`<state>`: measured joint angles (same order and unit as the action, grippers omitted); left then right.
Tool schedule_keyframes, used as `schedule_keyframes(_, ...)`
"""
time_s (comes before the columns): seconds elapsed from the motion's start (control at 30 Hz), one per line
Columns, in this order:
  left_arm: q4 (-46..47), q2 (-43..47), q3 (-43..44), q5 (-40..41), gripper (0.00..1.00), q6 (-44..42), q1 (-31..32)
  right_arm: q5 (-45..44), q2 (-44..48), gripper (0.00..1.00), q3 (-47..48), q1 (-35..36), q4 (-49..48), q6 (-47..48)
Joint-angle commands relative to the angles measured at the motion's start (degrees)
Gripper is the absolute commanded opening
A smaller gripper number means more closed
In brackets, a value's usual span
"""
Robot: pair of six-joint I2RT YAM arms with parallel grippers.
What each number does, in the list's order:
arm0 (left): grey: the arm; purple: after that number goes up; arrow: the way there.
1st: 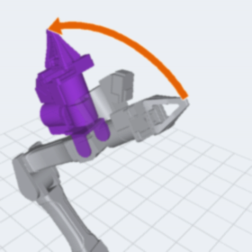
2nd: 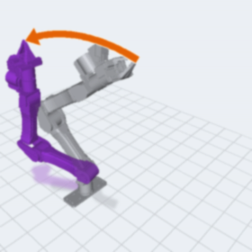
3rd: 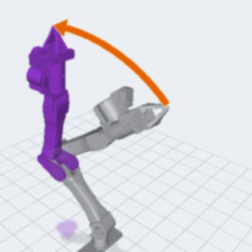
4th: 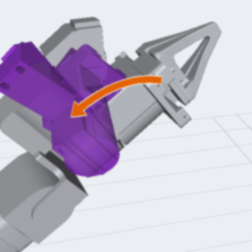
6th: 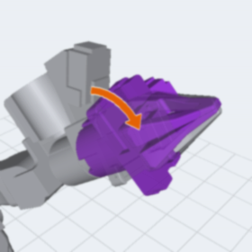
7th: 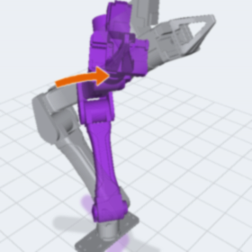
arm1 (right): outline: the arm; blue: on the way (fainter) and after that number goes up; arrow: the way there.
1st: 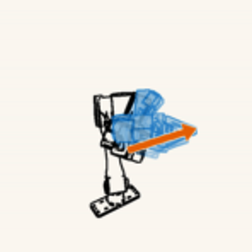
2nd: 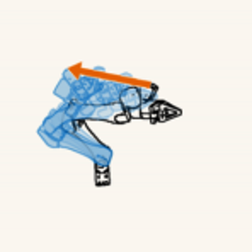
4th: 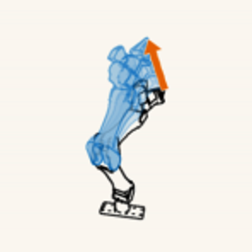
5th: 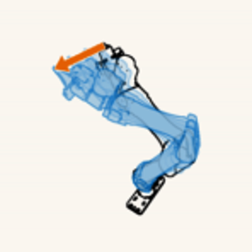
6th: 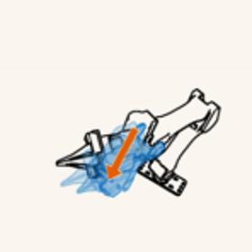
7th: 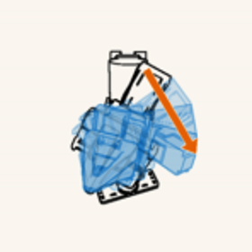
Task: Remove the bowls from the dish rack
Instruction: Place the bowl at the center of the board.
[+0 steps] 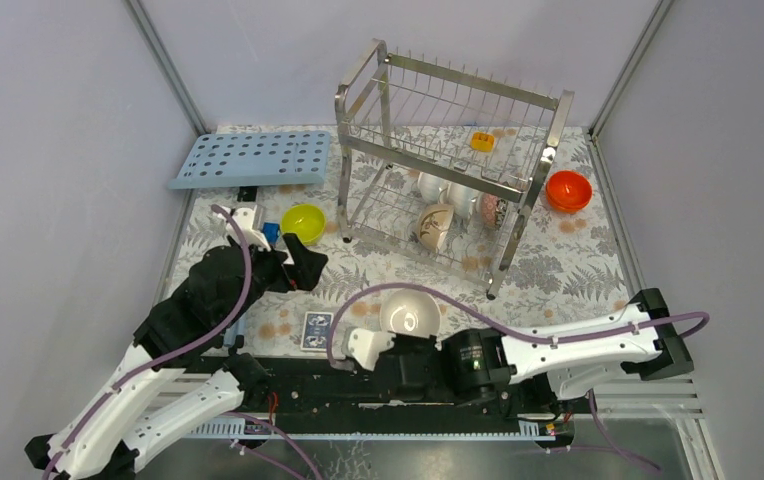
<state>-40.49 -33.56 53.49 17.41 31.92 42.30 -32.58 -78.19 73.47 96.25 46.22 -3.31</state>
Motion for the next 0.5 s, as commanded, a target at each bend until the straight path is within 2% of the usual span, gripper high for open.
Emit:
schedule_keyframes(0.0,4.2,-0.2,-1.3,-15.1,0.99,-5.1,0.1,-8.4,4.2,0.0,-7.0,4.9,-4.2,3.0)
schedule_keyframes(0.1,4.1,-2.8,-2.2,-24.6,0.99,-7.0,0.2,-9.3,2.9,0.0,-10.5,9.2,-4.3,3.0)
schedule_keyframes(0.2,4.1,-5.4,-2.8,-29.9,0.99,-6.8,0.4,-9.6,1.3,0.0,-13.0,10.5,-4.2,3.0)
schedule_keyframes(0.37,4.0,-9.8,-1.8,-28.0,0.98,-6.3,5.7,-5.1,1.5,0.0,-15.5,10.7,-6.5,3.0)
schedule_keyframes(0.47,3.7,-13.9,-1.0,-19.6,0.96,-3.6,15.7,-2.4,1.2,0.0,-16.1,10.7,-7.5,4.7)
